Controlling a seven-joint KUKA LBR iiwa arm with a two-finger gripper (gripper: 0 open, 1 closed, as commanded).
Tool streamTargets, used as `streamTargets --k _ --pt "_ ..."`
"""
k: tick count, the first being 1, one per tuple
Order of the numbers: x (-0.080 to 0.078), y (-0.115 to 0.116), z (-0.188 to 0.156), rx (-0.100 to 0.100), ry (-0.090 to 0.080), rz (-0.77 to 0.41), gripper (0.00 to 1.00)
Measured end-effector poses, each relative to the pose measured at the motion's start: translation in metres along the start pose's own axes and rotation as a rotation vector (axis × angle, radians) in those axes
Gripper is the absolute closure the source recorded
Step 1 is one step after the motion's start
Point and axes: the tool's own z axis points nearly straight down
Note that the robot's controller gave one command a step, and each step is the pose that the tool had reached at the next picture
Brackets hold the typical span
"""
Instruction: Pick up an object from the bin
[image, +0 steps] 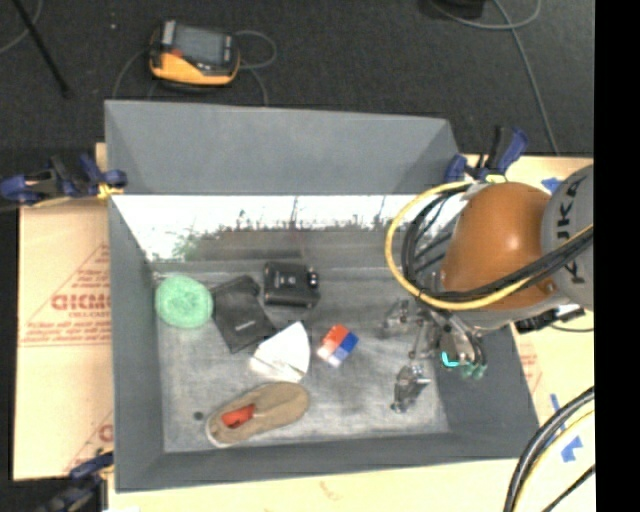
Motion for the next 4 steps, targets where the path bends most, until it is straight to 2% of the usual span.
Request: streamTargets --k 1,2,3,4 --pt "-0.002 0.0 -0.004 0.001 -0.008 -0.002 0.0" --pt "-0.029 0.021 0.032 0.003 -0.016 -0.05 0.0" --pt "-0.035 0.031 0.069 -0.002 -0.029 0.007 0.0" --pt "-0.048 0.039 0.075 0.002 -0.03 0.041 0.0"
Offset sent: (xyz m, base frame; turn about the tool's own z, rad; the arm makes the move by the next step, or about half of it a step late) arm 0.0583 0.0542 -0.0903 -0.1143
